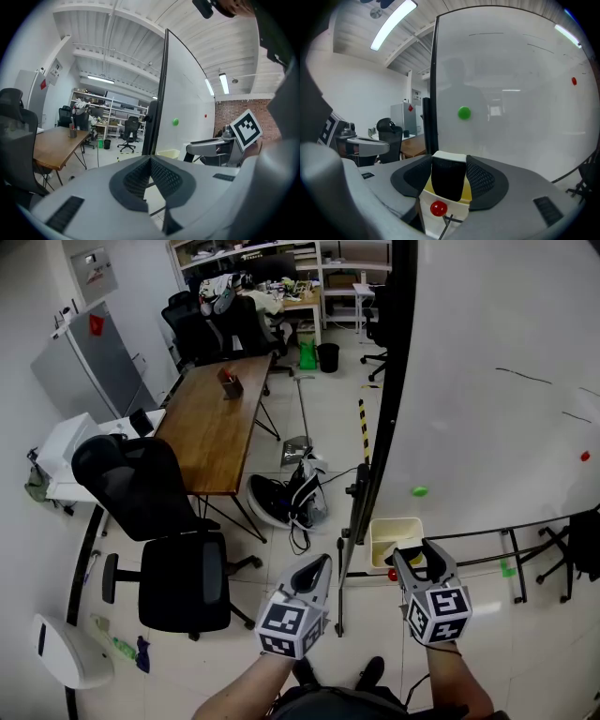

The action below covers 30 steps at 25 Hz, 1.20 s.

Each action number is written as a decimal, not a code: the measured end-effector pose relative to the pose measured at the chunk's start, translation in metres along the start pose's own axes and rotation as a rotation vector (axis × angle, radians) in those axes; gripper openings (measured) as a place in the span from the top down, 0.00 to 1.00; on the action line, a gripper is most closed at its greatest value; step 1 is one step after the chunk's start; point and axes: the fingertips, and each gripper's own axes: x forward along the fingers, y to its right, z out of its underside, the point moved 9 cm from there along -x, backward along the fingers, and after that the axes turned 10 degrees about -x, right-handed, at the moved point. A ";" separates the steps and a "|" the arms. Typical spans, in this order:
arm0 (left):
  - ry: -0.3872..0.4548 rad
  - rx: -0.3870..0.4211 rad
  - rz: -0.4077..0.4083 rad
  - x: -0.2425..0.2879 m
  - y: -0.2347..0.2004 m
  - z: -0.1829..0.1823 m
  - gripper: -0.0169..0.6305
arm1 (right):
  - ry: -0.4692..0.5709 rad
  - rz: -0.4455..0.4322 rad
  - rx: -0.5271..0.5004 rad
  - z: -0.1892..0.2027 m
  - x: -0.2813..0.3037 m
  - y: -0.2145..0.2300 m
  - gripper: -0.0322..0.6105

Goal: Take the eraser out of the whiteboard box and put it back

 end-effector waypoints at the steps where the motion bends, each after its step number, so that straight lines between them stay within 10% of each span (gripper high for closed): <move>1: -0.012 -0.003 -0.002 0.002 -0.003 0.005 0.93 | -0.013 -0.002 0.002 0.006 0.004 -0.001 0.56; 30: 0.000 0.002 0.008 -0.019 -0.004 -0.010 0.93 | -0.078 0.021 -0.054 0.009 0.011 -0.016 0.55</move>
